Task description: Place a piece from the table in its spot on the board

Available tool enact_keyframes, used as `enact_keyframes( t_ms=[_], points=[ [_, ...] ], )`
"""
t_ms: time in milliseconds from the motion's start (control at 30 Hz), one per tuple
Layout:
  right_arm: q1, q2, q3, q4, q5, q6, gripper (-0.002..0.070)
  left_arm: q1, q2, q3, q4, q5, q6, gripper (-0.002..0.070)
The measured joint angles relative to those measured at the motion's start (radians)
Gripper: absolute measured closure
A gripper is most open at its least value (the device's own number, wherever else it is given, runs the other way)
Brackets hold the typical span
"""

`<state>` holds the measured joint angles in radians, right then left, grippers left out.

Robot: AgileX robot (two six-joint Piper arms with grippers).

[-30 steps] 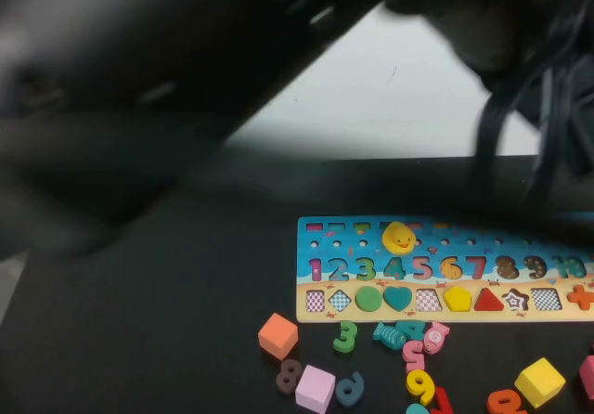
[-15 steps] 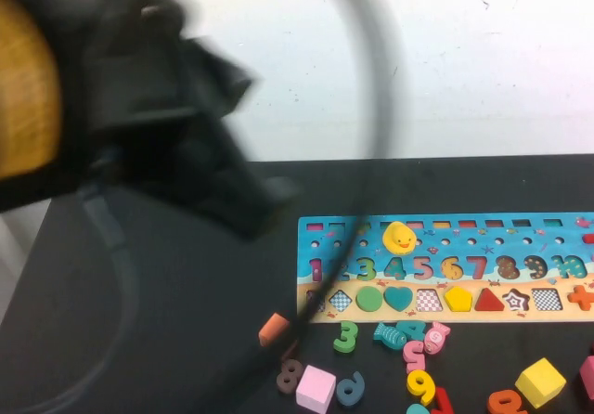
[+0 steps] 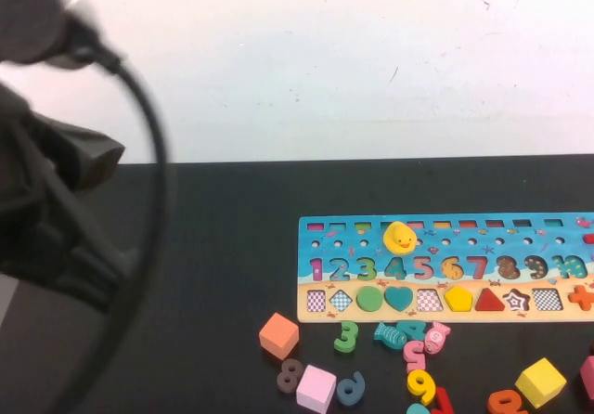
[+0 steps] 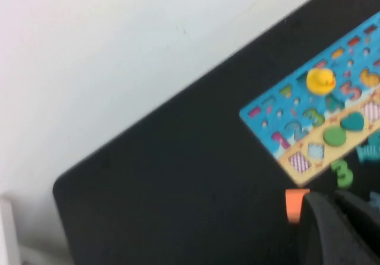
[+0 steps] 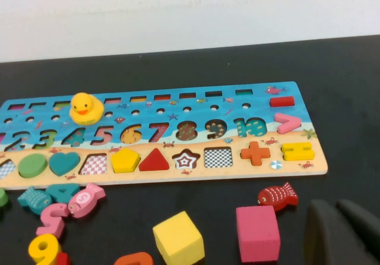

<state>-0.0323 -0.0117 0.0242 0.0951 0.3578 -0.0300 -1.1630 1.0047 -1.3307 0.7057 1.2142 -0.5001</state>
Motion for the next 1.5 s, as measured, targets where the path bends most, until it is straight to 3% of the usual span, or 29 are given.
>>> enact_keyframes(
  t_ms=[100,400,533,667,867,1167,1500],
  points=[
    [0.0,0.0,0.0,0.0,0.0,0.0,0.0657,0.093,-0.058,0.102,-0.016,-0.172,-0.002,0.0675],
    [0.0,0.0,0.0,0.0,0.0,0.0,0.0657,0.565,-0.294,0.586,-0.129,-0.969,-0.002,0.0675],
    [0.0,0.0,0.0,0.0,0.0,0.0,0.0657,0.724,-0.457,0.785,-0.289,-1.07,0.055,0.0675],
    [0.0,0.0,0.0,0.0,0.0,0.0,0.0657,0.859,-0.627,0.925,-0.436,-1.084,0.214,0.0675],
    [0.0,0.0,0.0,0.0,0.0,0.0,0.0657,0.973,-0.863,1.096,-0.527,-1.09,0.396,0.0675],
    [0.0,0.0,0.0,0.0,0.0,0.002,0.0657,1.085,-1.013,1.269,-0.706,-1.053,0.5,0.0675],
    [0.0,0.0,0.0,0.0,0.0,0.002,0.0657,1.112,-1.018,1.35,-0.746,-0.943,0.558,0.0675]
  ],
)
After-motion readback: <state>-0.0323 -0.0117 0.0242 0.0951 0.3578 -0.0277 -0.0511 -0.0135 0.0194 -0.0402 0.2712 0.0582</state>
